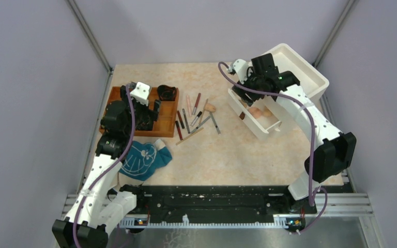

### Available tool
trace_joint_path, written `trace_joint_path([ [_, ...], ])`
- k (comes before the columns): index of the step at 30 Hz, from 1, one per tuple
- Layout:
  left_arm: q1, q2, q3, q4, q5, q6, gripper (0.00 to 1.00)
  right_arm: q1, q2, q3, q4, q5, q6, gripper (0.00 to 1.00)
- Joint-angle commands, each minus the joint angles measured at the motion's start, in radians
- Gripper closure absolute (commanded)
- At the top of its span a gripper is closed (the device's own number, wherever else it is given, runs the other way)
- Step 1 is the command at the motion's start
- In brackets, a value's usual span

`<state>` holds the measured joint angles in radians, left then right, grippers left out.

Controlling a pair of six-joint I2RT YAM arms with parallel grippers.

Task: Organize the makeup
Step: Place the makeup tool in the drawer, then pick up the makeup tool from the center of the board.

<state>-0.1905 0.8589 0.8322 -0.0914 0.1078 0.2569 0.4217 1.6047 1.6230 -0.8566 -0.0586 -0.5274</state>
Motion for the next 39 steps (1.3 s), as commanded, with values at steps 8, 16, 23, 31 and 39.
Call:
trace_joint_path([
  [8,0.003,-0.025,0.034,0.014,-0.004,0.002,0.01,0.193,0.21,0.229,0.023,-0.044,0.028,0.28],
  [16,0.003,-0.036,0.036,0.009,-0.009,0.002,0.01,0.219,0.589,0.587,-0.102,-0.045,0.018,0.26],
  [23,0.005,-0.045,0.038,0.006,-0.007,0.001,0.01,0.221,0.754,0.658,-0.08,0.008,-0.001,0.25],
  [31,0.005,-0.047,0.036,0.003,-0.003,-0.001,0.01,0.218,0.829,0.628,-0.045,0.038,-0.024,0.27],
  [39,0.008,-0.048,0.035,0.004,-0.001,-0.002,0.01,0.219,0.843,0.624,-0.031,0.032,-0.035,0.37],
])
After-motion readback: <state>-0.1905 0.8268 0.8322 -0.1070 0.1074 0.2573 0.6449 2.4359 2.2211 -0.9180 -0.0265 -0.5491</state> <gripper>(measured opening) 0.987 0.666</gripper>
